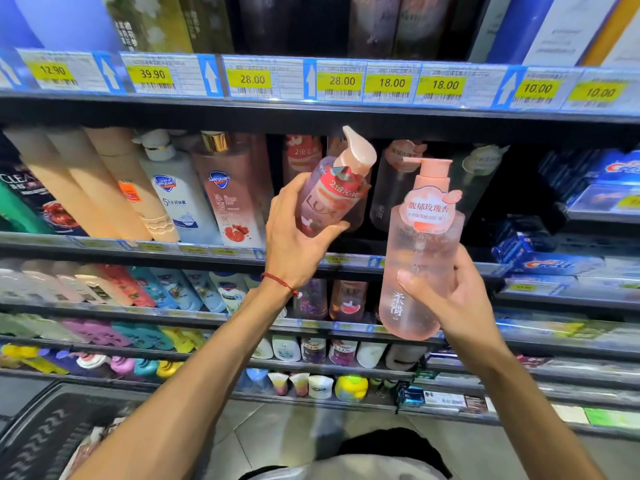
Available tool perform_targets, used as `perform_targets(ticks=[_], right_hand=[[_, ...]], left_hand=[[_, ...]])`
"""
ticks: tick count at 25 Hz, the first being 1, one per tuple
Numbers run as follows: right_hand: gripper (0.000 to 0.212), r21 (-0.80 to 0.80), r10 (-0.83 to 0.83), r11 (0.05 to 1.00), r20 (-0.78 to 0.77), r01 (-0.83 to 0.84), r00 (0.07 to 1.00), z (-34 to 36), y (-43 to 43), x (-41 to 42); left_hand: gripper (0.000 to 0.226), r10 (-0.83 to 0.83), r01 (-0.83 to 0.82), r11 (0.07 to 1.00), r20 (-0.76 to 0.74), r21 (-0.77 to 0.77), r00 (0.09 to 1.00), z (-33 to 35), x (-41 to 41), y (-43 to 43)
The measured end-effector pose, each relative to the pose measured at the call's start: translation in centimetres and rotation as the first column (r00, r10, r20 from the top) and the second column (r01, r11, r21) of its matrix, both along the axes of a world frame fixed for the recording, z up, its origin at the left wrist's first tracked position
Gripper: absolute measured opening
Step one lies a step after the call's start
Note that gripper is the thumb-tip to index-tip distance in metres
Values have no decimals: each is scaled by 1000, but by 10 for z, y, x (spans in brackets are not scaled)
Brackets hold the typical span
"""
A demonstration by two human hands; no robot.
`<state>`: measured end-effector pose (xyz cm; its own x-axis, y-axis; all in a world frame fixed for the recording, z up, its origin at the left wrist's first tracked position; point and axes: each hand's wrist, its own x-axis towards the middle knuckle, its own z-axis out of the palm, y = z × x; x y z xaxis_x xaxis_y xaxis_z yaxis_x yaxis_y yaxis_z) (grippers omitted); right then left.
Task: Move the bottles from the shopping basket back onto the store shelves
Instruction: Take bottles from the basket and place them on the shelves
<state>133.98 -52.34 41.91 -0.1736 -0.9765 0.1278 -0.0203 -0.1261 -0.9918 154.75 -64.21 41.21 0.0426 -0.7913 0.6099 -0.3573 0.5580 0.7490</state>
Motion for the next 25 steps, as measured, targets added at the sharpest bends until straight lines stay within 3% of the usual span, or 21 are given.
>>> perform_targets(ticks=[7, 11, 16, 20, 25], right_hand=[[58, -6, -29, 1000, -1, 29, 1000, -1, -5, 2], [59, 1, -27, 1000, -5, 27, 1000, -4, -8, 4], [60, 25, -6, 1000, -10, 6, 1000, -6, -9, 7], [59, 31, 7, 1000, -8, -7, 1000, -9, -10, 8], [57, 33, 21, 999, 2, -21, 1000, -10, -8, 5]], left_hand=[[69, 2, -3, 999, 19, 49, 1000, -24, 1, -18], [66, 135, -117, 972, -74, 205, 988, -32, 1, -27], [77, 245, -205, 937, -111, 283, 963, -28, 2, -29], [104, 326, -260, 899, -140, 353, 935, -31, -2, -25], [102, 413, -346, 864, -123, 366, 902, -31, -7, -21]])
